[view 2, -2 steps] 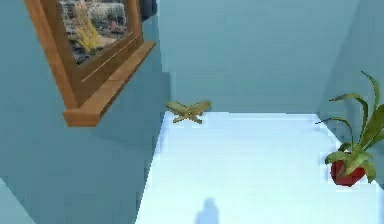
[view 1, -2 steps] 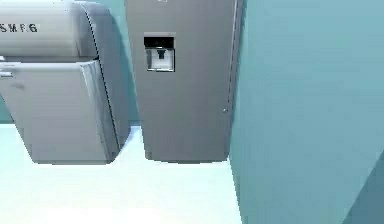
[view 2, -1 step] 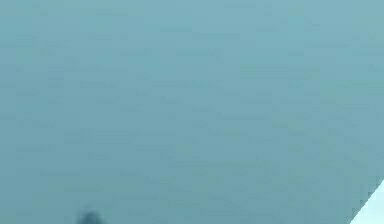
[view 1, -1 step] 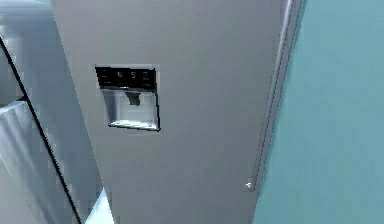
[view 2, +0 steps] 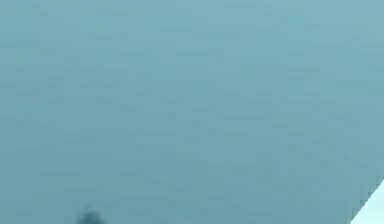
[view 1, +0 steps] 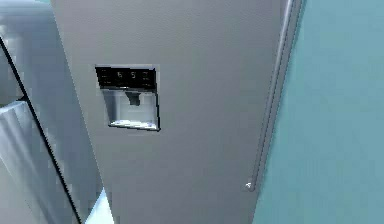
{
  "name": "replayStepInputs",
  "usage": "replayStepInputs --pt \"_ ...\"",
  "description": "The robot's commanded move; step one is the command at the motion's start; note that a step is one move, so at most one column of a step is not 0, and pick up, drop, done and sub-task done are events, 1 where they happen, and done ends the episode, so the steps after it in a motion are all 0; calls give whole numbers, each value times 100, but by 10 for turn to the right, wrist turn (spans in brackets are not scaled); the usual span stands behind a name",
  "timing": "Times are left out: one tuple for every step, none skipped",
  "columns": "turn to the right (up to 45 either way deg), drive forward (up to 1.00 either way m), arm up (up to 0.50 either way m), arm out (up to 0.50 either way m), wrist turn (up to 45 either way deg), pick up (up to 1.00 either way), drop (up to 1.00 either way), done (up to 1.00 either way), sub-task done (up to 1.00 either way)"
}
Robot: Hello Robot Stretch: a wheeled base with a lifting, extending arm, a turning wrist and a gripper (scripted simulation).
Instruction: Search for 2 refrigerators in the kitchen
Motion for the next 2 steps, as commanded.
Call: replayStepInputs --pt "-450 0 0 0 0 0 0 0 0" --pt "-450 0 0 0 0 0 0 0 0"
